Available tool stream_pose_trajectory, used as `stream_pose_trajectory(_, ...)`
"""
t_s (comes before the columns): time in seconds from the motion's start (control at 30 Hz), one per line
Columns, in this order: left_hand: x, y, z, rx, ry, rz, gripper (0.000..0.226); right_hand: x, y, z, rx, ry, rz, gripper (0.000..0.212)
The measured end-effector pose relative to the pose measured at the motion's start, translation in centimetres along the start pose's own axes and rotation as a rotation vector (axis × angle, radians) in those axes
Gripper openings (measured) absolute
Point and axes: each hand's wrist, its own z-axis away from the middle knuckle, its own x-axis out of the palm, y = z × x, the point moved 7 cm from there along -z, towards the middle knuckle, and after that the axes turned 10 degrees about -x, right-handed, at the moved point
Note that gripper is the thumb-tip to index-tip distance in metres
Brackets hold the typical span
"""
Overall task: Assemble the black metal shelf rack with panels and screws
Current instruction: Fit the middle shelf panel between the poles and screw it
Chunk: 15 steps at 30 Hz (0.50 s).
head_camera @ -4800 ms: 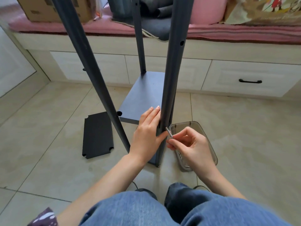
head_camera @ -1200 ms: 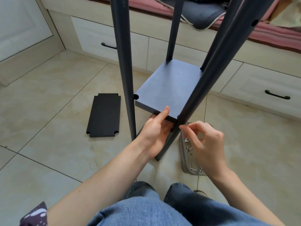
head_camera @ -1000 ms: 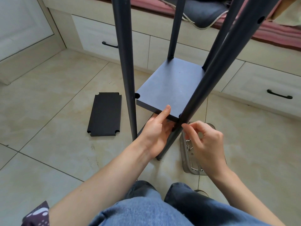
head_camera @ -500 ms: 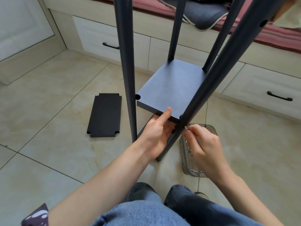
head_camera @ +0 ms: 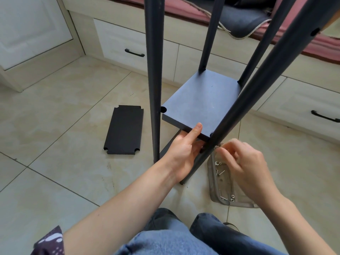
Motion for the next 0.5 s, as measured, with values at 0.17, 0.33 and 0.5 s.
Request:
stream_pose_trajectory(0.17, -0.1, 0.1, 0.0, -0.009, -0.005, 0.007, 0.040, -0.1, 2.1, -1.4, 0.124, 0.030, -0.340, 0.055)
stream_pose_trajectory(0.33, 0.1, 0.2, 0.2, -0.023, -0.042, -0.015, 0.038, 2.0, 3.4, -2.0, 0.159, -0.166, -0.756, 0.078)
stream_pose_trajectory(0.5, 0.1, 0.5, 0.3, -0.024, -0.039, -0.090, 0.036, 2.3, 2.4, -2.9, 0.087, -0.162, -0.907, 0.062)
